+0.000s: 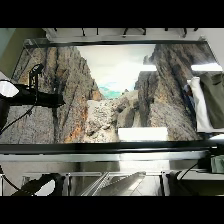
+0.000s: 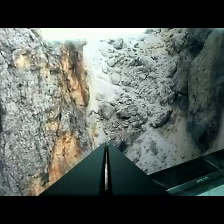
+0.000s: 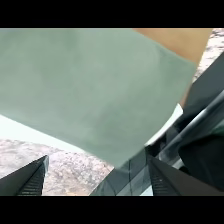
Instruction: Fold the shirts.
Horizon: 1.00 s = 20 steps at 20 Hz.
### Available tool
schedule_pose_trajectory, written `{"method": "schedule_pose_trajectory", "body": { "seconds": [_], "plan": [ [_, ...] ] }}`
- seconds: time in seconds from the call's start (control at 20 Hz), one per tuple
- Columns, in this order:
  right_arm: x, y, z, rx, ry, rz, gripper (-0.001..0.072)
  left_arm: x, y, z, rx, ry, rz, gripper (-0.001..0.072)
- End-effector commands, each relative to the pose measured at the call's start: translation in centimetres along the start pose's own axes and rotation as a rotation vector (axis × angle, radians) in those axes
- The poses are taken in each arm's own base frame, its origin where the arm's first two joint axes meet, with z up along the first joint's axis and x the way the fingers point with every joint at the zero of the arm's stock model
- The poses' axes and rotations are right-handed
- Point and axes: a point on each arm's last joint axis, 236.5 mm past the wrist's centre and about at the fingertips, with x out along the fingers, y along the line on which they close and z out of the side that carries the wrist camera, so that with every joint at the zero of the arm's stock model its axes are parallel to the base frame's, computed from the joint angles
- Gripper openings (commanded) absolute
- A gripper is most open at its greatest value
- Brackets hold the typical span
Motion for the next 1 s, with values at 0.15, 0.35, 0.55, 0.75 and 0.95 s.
{"method": "schedule_pose_trajectory", "body": {
  "seconds": [0.15,0.35,0.55,0.75,0.95],
  "plan": [
    [-8.7,11.6,-7.4,-0.243,-0.093,0.263,0.0697,0.0,0.0,0.1,0.006,-0.003,0.001,0.0014],
    [-7.0,22.6,-21.2,-0.586,-0.015,0.403,0.0697,0.0,0.0,-0.1,-0.007,0.003,-0.001,0.0014],
    [-1.7,29.0,-37.2,-0.827,0.083,0.584,0.0226,-0.1,-2.3,-1.5,0.006,0.053,-0.043,0.0014],
    [0.5,30.9,-44.0,-0.997,0.134,0.620,0.0030,-0.3,-6.1,-3.4,0.107,0.039,-0.074,0.0014],
    [0.8,31.0,-44.6,-0.995,0.153,0.623,0.0031,-1.0,-7.1,-5.1,0.133,0.017,-0.081,0.0014]
  ]
}}
